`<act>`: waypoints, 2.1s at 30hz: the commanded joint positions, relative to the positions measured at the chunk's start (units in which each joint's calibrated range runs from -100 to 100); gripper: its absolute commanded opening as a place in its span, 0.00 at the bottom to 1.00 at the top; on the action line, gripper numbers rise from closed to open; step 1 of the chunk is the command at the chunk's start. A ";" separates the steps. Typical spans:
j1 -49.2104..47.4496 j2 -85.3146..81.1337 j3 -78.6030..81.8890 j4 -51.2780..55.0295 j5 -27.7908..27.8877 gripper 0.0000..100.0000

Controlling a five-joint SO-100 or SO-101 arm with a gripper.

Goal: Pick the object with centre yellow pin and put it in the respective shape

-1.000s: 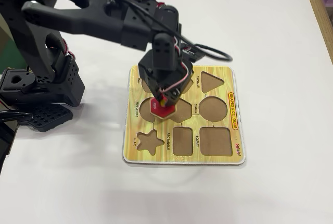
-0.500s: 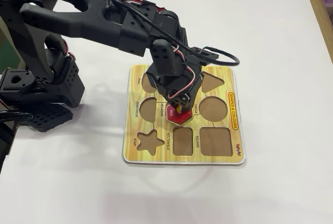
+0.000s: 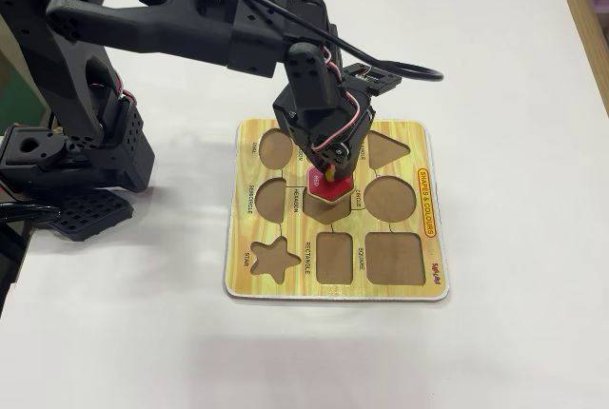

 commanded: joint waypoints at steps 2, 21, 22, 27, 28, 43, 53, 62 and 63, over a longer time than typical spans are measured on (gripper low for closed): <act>-0.59 -2.67 -1.17 -0.81 -3.40 0.01; 1.66 -1.58 -1.17 -3.23 -2.77 0.01; 2.05 -1.58 -1.17 -3.23 -2.77 0.01; 1.76 0.42 -1.08 -3.23 -2.77 0.01; 1.56 0.84 -1.08 -3.23 -2.77 0.01; 0.00 2.68 -1.08 -3.32 -3.24 0.01; 0.88 4.44 -1.08 -5.22 -3.14 0.01; 1.95 4.94 -1.08 -5.22 -3.24 0.01; 2.05 5.11 -0.99 -5.22 -3.24 0.01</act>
